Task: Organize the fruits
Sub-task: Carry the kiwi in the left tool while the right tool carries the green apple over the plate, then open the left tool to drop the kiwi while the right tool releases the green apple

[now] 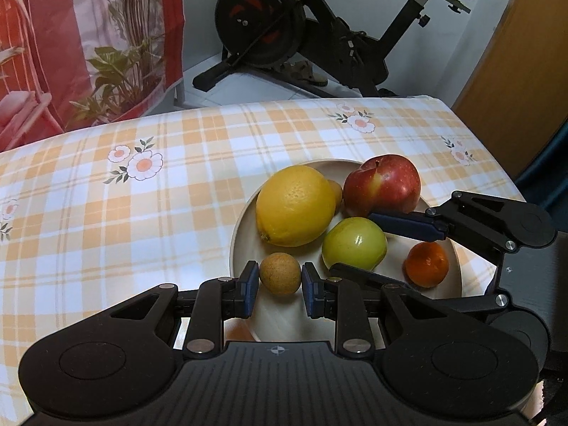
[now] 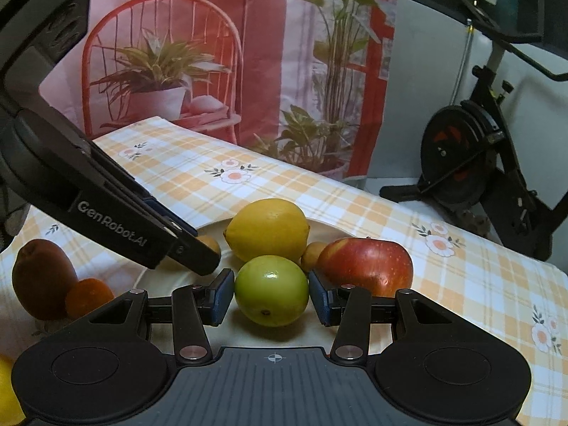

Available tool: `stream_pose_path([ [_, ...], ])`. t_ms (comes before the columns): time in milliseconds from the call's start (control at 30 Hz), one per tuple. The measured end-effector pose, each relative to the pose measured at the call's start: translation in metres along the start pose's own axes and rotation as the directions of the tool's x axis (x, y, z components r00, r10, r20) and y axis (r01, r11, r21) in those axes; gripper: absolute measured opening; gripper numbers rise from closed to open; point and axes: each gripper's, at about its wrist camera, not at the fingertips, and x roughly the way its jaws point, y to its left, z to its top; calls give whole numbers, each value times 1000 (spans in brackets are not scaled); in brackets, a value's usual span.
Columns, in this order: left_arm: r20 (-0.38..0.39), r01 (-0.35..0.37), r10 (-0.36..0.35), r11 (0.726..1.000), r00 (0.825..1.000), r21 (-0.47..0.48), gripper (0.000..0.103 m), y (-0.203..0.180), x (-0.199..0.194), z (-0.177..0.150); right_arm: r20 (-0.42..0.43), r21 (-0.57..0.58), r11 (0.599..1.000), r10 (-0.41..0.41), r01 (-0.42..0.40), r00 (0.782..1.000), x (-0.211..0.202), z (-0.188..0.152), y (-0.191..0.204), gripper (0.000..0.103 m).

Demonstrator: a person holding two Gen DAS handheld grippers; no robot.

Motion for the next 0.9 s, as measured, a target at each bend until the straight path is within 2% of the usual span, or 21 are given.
stream_pose_path([
  [233,-26,8,-8,1000,1000,-19,28,4,11,0,7,0,1000,6,-6,1000,0,-1,-1,43],
  [500,-14,5,-5,999,1000,-53,28,10,10,3,-3,9,1000,-5,5,1000,-2,-1,-1,43],
  [900,47,11,-7,996,999,-86,29,15,-28,-2,21,42,999,-20,19,1000,-25,2,5,44],
])
